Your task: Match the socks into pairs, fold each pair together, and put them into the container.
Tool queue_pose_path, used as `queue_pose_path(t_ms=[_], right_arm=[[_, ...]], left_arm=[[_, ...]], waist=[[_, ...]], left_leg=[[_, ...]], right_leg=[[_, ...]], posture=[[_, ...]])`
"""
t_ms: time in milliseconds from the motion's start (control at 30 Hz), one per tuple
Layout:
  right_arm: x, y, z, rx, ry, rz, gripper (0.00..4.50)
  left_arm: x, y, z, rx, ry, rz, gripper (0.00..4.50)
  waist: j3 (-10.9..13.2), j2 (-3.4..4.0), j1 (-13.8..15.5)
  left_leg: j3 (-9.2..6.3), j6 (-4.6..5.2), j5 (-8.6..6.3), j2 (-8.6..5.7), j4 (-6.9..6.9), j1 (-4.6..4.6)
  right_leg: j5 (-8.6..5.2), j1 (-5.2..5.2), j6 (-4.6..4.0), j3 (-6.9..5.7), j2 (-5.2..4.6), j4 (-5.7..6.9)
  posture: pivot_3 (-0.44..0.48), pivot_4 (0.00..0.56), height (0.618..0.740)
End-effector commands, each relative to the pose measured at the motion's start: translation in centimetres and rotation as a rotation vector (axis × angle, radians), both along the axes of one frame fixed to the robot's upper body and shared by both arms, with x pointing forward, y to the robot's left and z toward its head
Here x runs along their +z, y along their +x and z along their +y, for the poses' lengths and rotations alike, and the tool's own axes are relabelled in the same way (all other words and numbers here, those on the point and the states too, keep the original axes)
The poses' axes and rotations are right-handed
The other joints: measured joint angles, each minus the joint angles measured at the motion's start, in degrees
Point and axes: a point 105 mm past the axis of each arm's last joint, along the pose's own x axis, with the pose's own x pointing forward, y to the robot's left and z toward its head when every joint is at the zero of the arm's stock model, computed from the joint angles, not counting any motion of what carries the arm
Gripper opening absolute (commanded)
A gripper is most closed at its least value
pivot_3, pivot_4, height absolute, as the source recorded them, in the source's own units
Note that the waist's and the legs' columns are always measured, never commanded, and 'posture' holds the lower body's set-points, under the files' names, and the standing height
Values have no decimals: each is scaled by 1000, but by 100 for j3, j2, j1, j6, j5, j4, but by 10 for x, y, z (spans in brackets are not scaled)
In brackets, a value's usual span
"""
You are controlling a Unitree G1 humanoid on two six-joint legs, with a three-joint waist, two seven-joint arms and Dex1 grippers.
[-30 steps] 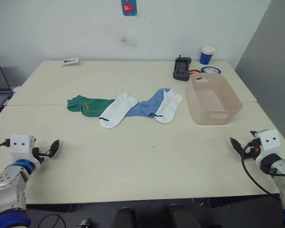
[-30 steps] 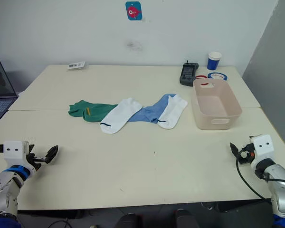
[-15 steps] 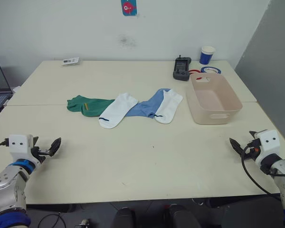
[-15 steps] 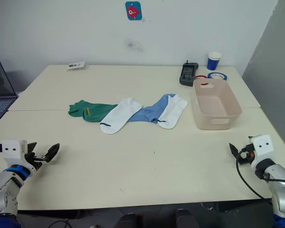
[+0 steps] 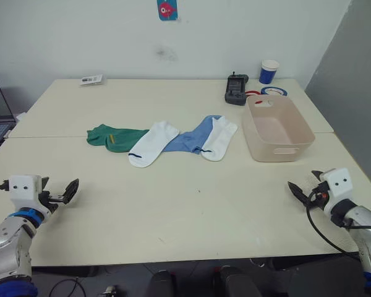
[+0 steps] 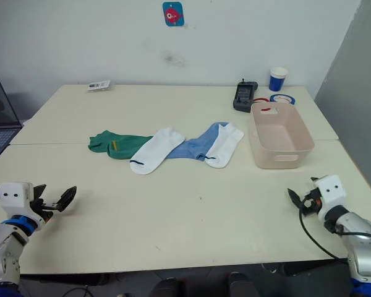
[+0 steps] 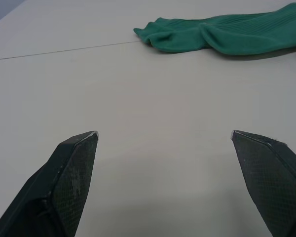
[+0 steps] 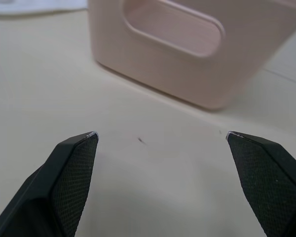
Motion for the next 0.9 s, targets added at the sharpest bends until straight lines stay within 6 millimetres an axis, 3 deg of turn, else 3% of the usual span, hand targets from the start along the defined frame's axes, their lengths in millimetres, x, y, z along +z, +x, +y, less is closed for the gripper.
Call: queue_pose_path(t_ms=[33, 233, 367, 433, 500, 667, 900], right_arm=[[25, 3, 32, 136, 18, -50, 4476], [47, 4, 99, 400, 76, -36, 4476], [63, 4, 132, 506, 103, -53, 4476], [86, 8, 166, 592, 144, -114, 4476], [100, 9, 184, 638, 160, -143, 4476], [101, 10, 186, 645, 154, -141, 4476], [94, 11, 176, 603, 134, -138, 4476]], left_arm=[[17, -6, -3, -15, -16, -57, 4500], [13, -19, -19, -25, -30, -40, 4500], [9, -28, -33, -31, -53, -25, 4500], [6, -39, -40, -15, -53, -26, 4500], [5, -45, -43, 1, -67, -23, 4500], [6, -45, -54, -33, -47, -14, 4500], [30, -3, -97, -236, 107, -73, 4500]], waist=[[0, 0, -1], [0, -1, -6], [-2, -5, 12], [-1, -5, -29], [-1, -6, -29], [-13, -26, 118], [-13, -25, 178]], left_leg=[[0, 0, 0, 1, 0, 0], [-12, 0, 0, 2, 1, 0], [-21, 0, 0, 1, 3, -3], [-22, 0, 0, 1, 4, -3], [-20, 0, 0, 4, 4, 1], [-29, 0, -1, -2, 4, -7], [-16, 1, -1, -6, 13, -10]], right_leg=[[0, 0, 0, -1, 0, 0], [0, 0, 0, 1, 0, 0], [0, 0, -1, -4, 0, 0], [0, 0, -1, 0, -1, 0], [1, -4, -2, 6, 0, 2], [7, 2, -16, -21, -2, 0], [15, 2, -30, -11, -2, -4]], posture=[[0, 150, 740], [0, 150, 740], [0, 150, 740], [0, 150, 740], [0, 150, 740], [0, 150, 740], [0, 150, 740]])
